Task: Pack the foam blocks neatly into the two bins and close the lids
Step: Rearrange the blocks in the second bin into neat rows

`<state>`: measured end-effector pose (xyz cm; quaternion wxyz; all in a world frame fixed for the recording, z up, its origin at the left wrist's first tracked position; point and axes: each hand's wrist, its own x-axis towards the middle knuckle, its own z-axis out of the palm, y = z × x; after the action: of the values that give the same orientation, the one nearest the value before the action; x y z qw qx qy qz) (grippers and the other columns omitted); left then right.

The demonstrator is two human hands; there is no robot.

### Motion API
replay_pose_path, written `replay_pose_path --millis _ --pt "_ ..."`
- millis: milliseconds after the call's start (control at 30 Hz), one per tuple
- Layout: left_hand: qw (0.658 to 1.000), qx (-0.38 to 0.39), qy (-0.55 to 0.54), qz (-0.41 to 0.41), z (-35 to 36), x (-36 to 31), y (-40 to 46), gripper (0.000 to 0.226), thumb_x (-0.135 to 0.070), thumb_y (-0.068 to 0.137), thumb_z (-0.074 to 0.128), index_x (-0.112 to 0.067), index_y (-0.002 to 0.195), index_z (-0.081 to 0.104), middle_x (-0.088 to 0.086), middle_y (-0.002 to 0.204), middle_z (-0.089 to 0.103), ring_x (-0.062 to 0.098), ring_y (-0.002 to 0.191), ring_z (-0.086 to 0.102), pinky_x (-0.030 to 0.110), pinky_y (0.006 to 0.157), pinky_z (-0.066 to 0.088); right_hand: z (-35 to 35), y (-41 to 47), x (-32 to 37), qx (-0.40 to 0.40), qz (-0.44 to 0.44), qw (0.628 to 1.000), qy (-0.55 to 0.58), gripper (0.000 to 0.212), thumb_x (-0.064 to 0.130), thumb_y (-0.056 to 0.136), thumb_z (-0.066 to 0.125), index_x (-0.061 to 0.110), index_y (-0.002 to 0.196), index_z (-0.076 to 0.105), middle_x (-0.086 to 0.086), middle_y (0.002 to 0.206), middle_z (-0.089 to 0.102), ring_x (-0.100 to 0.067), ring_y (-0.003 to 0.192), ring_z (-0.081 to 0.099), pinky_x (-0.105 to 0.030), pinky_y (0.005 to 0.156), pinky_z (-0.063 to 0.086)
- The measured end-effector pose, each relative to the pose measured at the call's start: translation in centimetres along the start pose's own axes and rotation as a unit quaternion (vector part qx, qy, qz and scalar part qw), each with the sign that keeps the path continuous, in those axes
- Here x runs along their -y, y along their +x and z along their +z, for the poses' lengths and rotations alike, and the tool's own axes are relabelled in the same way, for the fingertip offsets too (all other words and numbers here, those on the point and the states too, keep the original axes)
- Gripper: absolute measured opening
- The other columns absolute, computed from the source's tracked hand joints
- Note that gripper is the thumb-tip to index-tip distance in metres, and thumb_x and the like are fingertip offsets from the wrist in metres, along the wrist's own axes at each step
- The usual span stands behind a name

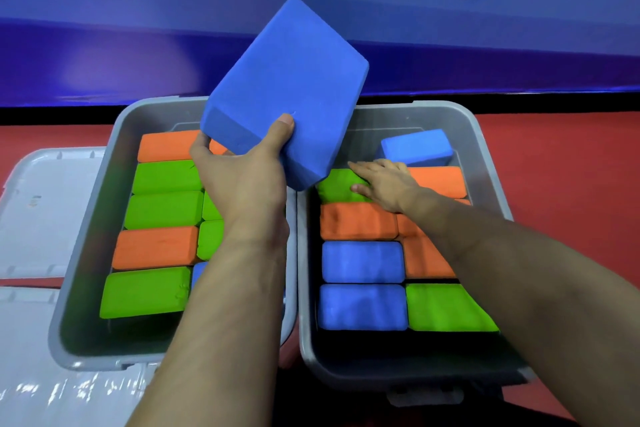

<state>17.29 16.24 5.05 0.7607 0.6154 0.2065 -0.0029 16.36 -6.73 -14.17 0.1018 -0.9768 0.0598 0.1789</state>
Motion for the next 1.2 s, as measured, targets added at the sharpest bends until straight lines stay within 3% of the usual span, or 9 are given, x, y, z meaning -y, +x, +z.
replay_pose_path --millis 67,133,333,433,533,600,800,1000,1200 --pt "0.999 0.008 0.030 0.036 0.0 0.1 0.1 0.096 -0.023 0.059 0.097 -0.021 0.137 0.043 -0.001 0.108 0.074 0.012 0.096 0.075 0.048 0.090 0.060 0.0 -0.7 0.3 0.024 0.018 0.999 0.021 0.064 0.058 0.102 0.034 0.040 0.159 0.009 0.010 0.168 0.010 -0.024 0.154 0.012 -0.045 0.118 0.015" --pt "0.992 0.004 0.089 0.087 -0.2 0.0 0.5 0.101 -0.035 0.053 0.096 -0.023 0.138 0.044 -0.002 0.115 0.072 0.011 0.101 0.072 0.045 0.093 0.058 -0.1 -1.6 0.4 0.017 0.022 0.998 0.060 0.066 0.052 0.104 0.038 0.035 0.160 0.008 0.006 0.169 0.004 -0.024 0.155 0.007 -0.045 0.122 0.011" --pt "0.947 0.001 0.250 0.201 -0.2 -1.0 -0.5 0.094 -0.047 0.060 0.089 -0.023 0.142 0.047 -0.014 0.128 0.062 0.007 0.112 0.064 0.039 0.097 0.052 -5.0 -7.8 -0.1 -0.105 0.139 0.943 0.284 0.057 0.032 0.102 0.052 0.016 0.154 0.036 -0.007 0.164 0.025 -0.020 0.152 0.024 -0.038 0.124 0.018" --pt "0.917 0.033 0.304 0.258 0.2 -1.4 -1.4 0.087 -0.048 0.060 0.085 -0.024 0.137 0.053 -0.012 0.131 0.061 0.010 0.114 0.061 0.041 0.097 0.051 -9.3 -12.4 0.8 -0.139 0.159 0.949 0.235 0.062 0.047 0.099 0.054 0.018 0.152 0.040 -0.007 0.162 0.031 -0.021 0.150 0.028 -0.039 0.123 0.021" --pt "0.870 0.078 0.370 0.316 0.1 -1.0 -2.0 0.088 -0.044 0.062 0.085 -0.021 0.141 0.053 -0.006 0.134 0.061 0.018 0.119 0.058 0.042 0.101 0.048 -12.2 -17.8 2.6 -0.170 0.164 0.963 0.129 0.076 0.069 0.092 0.047 0.022 0.152 0.041 -0.003 0.162 0.033 -0.025 0.150 0.027 -0.046 0.121 0.024" --pt "0.835 0.106 0.410 0.351 -0.1 -0.8 -2.2 0.091 -0.037 0.065 0.088 -0.016 0.146 0.050 0.001 0.139 0.059 0.024 0.124 0.055 0.042 0.105 0.044 -13.2 -20.6 3.6 -0.182 0.168 0.961 0.124 0.080 0.073 0.090 0.044 0.025 0.153 0.038 0.000 0.164 0.028 -0.023 0.152 0.020 -0.047 0.121 0.018" --pt "0.709 0.158 0.530 0.437 -0.2 0.2 -2.3 0.092 -0.038 0.077 0.083 -0.020 0.155 0.038 0.002 0.150 0.049 0.030 0.132 0.046 0.051 0.104 0.038 -14.5 -22.5 3.4 -0.143 0.151 0.969 0.133 0.070 0.062 0.095 0.049 0.031 0.155 0.031 0.005 0.168 0.014 -0.024 0.155 0.009 -0.050 0.121 0.010" --pt "0.636 0.178 0.589 0.466 2.4 1.1 -2.6 0.089 -0.032 0.081 0.081 -0.019 0.157 0.035 0.000 0.152 0.045 0.030 0.133 0.043 0.049 0.104 0.037 -14.5 -22.4 1.7 -0.150 0.141 0.958 0.201 0.069 0.053 0.094 0.057 0.021 0.153 0.039 -0.003 0.164 0.027 -0.024 0.150 0.026 -0.043 0.121 0.025" --pt "0.557 0.251 0.665 0.430 9.2 0.7 -0.6 0.090 -0.032 0.084 0.080 -0.023 0.159 0.030 -0.002 0.157 0.040 0.029 0.138 0.038 0.051 0.108 0.035 -14.2 -21.7 0.5 -0.138 0.114 0.964 0.196 0.076 0.060 0.089 0.058 0.023 0.152 0.040 -0.003 0.163 0.030 -0.025 0.148 0.030 -0.047 0.118 0.030"
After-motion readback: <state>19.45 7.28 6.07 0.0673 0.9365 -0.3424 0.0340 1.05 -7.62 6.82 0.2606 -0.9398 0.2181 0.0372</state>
